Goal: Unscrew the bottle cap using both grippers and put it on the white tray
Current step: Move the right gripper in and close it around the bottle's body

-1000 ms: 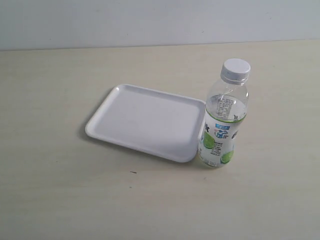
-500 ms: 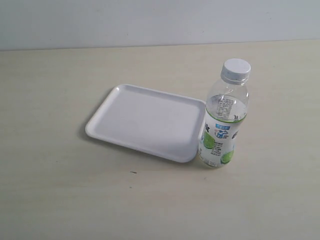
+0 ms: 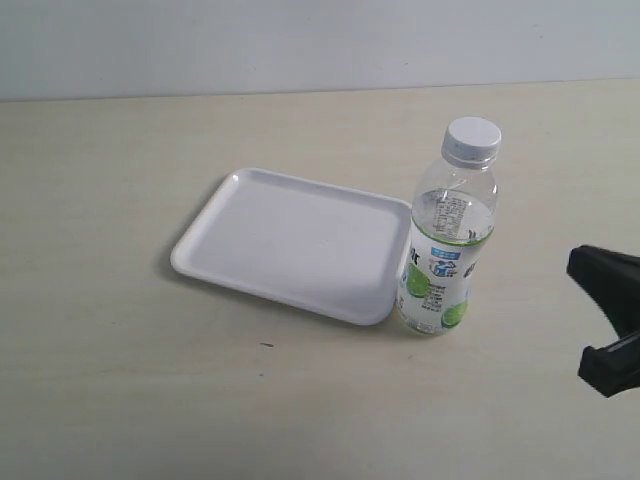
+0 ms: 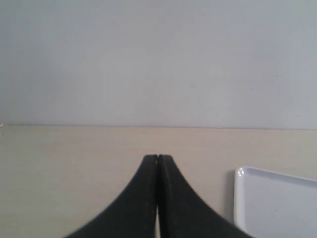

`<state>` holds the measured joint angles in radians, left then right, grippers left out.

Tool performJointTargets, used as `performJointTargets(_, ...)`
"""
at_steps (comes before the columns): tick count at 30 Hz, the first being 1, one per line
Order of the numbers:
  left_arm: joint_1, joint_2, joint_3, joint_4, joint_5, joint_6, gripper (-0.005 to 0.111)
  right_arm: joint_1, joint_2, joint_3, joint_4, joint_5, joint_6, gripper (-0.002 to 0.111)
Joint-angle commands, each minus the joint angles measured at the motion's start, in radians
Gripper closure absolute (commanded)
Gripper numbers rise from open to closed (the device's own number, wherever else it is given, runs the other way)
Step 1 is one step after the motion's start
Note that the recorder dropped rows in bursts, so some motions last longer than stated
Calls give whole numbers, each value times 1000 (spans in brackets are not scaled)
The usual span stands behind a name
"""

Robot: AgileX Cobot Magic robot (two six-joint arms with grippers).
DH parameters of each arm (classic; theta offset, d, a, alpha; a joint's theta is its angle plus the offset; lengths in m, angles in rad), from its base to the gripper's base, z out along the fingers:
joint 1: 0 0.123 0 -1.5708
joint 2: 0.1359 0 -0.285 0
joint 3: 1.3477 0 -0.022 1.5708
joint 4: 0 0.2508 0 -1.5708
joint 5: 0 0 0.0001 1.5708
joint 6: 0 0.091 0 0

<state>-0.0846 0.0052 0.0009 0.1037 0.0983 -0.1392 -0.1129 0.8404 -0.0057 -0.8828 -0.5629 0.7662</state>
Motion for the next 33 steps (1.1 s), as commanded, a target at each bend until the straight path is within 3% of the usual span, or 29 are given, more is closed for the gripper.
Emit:
performJointTargets(1,-7,-5,-1,-6,-10,-5,107,-3,201,-13,-31,-137,-25,108)
performJointTargets(3,-7,-5,-1,-6,-10,-5,107,-3,276,-27,-67,-174,-31,102)
performJointTargets(11,-7,-5,-1,-6,-10,-5,107,-3,535,-89,-96,-340,-268,58)
performJointTargets(15,-7,-5,-1,-6,-10,-5,107,-3,621,-131,-89,-371,-301,44)
performJointTargets(20,-7,-5,-1,-6,-10,-5,107,-3,700,-172,-66,-426,-327,36)
performJointTargets(26,-7,-5,-1,-6,-10,-5,107,-3,774,-202,-18,-423,-358,36)
performJointTargets(33,-7,-5,-1,-6,-10,-5,107,-3,855,-206,-22,-516,-538,36)
